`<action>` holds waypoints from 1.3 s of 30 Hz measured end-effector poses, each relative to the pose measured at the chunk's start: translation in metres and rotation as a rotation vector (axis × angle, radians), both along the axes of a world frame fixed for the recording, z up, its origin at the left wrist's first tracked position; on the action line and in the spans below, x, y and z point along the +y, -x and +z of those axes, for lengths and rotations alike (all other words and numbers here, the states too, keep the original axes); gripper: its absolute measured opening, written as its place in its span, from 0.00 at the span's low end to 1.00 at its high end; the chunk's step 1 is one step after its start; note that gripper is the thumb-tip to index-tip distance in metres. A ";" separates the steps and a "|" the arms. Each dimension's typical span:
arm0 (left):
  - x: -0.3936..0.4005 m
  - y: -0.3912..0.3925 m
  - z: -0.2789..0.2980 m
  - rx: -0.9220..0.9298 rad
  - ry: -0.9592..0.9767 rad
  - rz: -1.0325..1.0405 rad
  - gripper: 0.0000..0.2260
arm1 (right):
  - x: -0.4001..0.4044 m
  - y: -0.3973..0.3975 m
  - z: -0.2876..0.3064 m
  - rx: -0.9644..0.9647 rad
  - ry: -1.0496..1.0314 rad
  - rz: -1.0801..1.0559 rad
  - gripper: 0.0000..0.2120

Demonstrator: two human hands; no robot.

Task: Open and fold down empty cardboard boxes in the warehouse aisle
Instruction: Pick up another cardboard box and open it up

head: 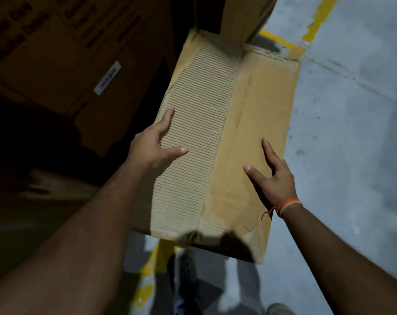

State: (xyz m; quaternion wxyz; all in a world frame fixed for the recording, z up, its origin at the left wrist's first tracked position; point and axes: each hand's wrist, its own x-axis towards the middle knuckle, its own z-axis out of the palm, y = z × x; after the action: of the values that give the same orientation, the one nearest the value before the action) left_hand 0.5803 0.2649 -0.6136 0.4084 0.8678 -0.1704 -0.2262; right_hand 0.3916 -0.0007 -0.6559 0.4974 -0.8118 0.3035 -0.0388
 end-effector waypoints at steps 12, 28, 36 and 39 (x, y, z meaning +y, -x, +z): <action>0.054 0.325 -0.015 0.008 -0.181 0.381 0.48 | -0.003 0.186 -0.002 0.017 -0.066 0.483 0.41; 0.131 0.693 -0.087 0.016 -0.001 0.937 0.47 | 0.096 0.368 -0.037 0.029 0.159 1.027 0.41; 0.169 0.817 -0.152 -0.001 0.021 1.112 0.47 | 0.161 0.450 -0.101 -0.014 0.241 1.182 0.42; 0.180 0.840 -0.165 -0.031 0.098 1.173 0.46 | 0.182 0.446 -0.106 -0.061 0.298 1.249 0.42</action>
State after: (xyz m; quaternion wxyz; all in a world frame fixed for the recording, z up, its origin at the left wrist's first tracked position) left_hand -0.2593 0.4448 -0.7786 0.5025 0.8003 0.3218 0.0585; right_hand -0.0544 0.1818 -0.7615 0.3166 -0.8945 -0.2495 0.1934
